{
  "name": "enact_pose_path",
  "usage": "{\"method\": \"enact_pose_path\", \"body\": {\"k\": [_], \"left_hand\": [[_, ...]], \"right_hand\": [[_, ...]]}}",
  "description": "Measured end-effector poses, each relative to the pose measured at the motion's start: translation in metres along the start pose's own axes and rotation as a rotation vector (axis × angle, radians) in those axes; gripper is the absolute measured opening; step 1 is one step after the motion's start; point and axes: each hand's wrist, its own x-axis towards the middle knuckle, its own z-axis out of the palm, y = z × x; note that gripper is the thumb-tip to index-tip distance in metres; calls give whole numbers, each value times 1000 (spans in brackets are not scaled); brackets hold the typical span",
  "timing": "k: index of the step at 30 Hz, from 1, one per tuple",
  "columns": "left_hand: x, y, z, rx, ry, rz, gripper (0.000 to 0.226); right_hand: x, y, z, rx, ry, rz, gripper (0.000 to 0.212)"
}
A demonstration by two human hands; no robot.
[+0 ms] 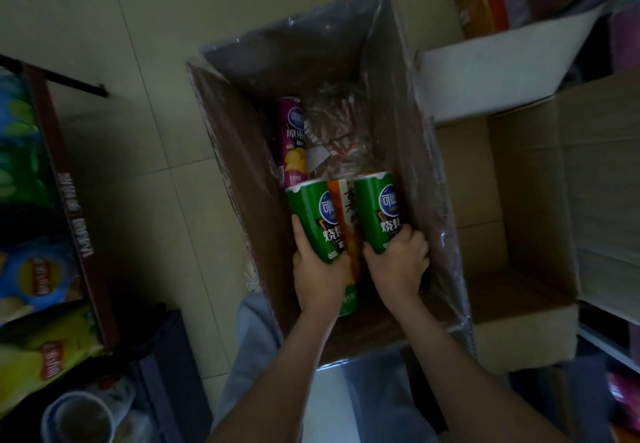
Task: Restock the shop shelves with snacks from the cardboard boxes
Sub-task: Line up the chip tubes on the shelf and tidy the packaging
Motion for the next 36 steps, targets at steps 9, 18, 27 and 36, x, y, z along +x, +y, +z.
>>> {"method": "enact_pose_path", "body": {"k": [9, 18, 27, 36], "left_hand": [[-110, 73, -87, -243, -123, 181, 114], [-269, 196, -131, -182, -536, 522, 103], [-449, 235, -137, 33, -1018, 888, 88], [-632, 175, -96, 254, -1411, 1071, 83]], "right_hand": [[-104, -19, -169, 449, -70, -49, 68], [-228, 23, -353, 638, 177, -99, 71], [-400, 111, -437, 776, 541, -48, 93], [-557, 236, -464, 1012, 959, 123, 94]]}}
